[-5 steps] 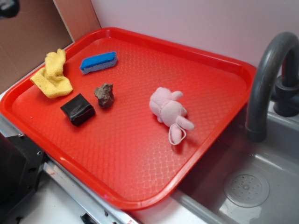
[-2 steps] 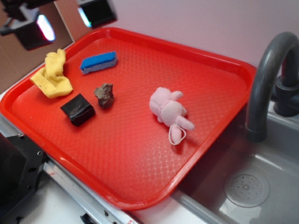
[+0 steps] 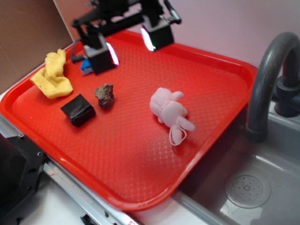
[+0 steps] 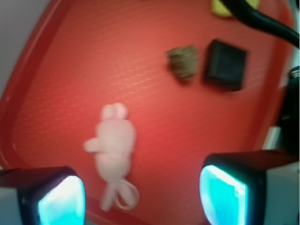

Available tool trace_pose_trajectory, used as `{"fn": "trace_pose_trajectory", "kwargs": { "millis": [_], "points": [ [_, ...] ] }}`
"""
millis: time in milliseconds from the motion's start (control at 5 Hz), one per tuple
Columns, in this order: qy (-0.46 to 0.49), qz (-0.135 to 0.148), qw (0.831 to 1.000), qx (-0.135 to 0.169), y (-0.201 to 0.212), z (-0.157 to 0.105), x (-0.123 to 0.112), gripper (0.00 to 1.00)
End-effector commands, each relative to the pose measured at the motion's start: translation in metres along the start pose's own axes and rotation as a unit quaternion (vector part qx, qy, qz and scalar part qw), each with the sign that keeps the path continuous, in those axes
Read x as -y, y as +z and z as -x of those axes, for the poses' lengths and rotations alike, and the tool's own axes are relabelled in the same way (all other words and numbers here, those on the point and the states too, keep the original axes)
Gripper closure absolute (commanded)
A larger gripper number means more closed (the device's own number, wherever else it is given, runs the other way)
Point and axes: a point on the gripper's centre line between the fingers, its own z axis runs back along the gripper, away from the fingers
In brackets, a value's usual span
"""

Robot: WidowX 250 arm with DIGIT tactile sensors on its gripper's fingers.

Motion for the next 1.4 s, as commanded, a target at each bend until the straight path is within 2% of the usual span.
{"fn": "trace_pose_trajectory", "kwargs": {
  "millis": [0, 200, 400, 800, 1000, 1200],
  "points": [
    [0.018, -0.009, 1.000, 0.000, -0.043, -0.016, 0.022, 0.00],
    [0.006, -0.024, 1.000, -0.003, -0.057, -0.020, 0.022, 0.00],
    [-0.012, -0.060, 0.998, -0.002, -0.074, -0.027, 0.016, 0.00],
    [-0.068, -0.086, 0.994, -0.008, -0.086, -0.014, 0.013, 0.00],
    [-0.092, -0.095, 0.991, -0.016, -0.091, -0.008, 0.015, 0.97],
    [-0.094, -0.101, 0.990, -0.018, -0.094, -0.006, 0.015, 1.00]
  ]
}}
